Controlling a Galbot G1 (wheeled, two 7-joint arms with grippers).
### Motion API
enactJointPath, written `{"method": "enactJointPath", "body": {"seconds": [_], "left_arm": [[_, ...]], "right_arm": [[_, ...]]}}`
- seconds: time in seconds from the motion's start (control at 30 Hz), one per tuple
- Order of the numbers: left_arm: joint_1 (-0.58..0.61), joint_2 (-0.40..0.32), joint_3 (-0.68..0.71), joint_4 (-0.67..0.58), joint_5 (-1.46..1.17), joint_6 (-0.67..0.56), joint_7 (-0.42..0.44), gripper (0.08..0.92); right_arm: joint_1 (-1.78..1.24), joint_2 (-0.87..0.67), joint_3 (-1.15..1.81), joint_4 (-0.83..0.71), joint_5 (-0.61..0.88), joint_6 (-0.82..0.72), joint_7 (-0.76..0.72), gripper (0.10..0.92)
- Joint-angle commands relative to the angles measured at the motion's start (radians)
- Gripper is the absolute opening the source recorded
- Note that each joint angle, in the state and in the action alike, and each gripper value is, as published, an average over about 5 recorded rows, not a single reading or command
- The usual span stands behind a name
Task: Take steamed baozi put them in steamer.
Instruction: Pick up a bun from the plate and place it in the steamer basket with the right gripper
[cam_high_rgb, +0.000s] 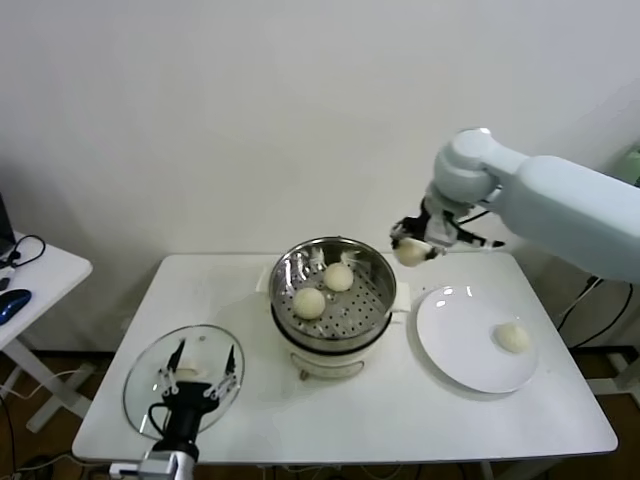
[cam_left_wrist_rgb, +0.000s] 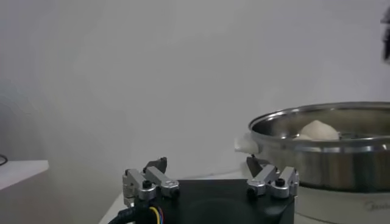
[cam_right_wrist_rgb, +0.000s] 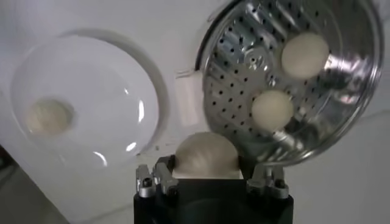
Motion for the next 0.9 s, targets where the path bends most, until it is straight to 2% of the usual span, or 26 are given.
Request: {"method": "enactJointPath", "body": {"seconds": [0.03,0.57,0.9], "left_arm": [[-0.010,0.009,0.029,-0.001,0.018,0.010,-0.003,0.823],[0.006,0.013,0.024,0.017,0.011,0.011,0.000,0.823],[0.009,0.011,0.019,0.022,0.007,0.010,0.000,0.823]], "right_arm": [[-0.002,0.176,-0.043,0.113,-0.128,0.087,0.002,0.696],[-0.042,0.334,-0.182,-0.046,-0.045,0.145,0.027,0.695],[-0.067,0.342,-0.213,-0.093,-0.040,0.161,0.048,0.696]]}}
